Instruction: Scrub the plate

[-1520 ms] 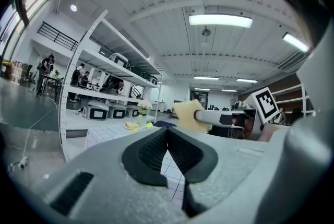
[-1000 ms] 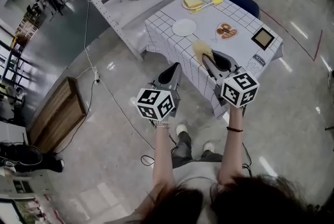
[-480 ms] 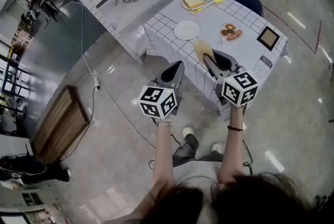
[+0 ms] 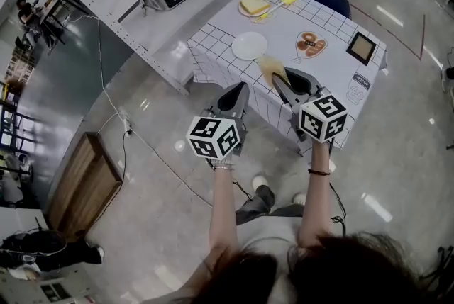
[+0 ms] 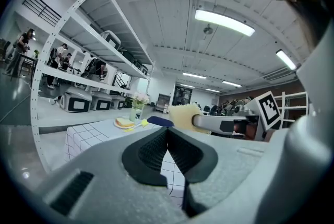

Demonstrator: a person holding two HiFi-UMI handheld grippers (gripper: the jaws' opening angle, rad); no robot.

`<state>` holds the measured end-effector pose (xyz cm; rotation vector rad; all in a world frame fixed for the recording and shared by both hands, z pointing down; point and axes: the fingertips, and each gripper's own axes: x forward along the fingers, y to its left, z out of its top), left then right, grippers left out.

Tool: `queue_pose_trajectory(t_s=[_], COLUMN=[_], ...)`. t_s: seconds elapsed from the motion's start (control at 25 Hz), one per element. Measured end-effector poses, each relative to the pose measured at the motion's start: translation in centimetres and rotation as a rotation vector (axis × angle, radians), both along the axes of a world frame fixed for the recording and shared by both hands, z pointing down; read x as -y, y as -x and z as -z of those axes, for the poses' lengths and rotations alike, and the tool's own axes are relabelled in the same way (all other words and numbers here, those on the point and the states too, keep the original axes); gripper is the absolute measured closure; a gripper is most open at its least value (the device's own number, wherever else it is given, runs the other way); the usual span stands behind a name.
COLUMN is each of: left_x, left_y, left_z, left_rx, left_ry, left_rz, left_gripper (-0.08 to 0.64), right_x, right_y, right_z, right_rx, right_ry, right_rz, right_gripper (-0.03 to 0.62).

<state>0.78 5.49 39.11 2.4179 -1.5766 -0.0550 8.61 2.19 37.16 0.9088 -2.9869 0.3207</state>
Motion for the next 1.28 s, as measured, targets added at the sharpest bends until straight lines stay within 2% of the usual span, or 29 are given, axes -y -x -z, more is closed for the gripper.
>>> queue_pose_trajectory(t_s=[0.48, 0.88, 1.28], left_x=[1.8, 3.0, 6.6], left_y=[2.7, 3.1, 3.8], left_z=[0.3, 0.0, -0.1], left_rx=[0.006, -0.030, -0.070], left_ry=[-0.013, -0.006, 0.002], left_rz=[-0.083, -0.096, -0.102], left_gripper=[0.549, 0.549, 0.549], right_x=[1.0, 2.1, 5.3], right_y=[3.2, 2.9, 3.9], right_z=[-0.1, -0.2, -0.6], right_rx=[-0.004, -0.030, -0.035], right_ry=[-0.016, -0.004, 0.018], right_rz=[-0.044, -0.074, -0.060], right_gripper=[0.512, 0.512, 0.512])
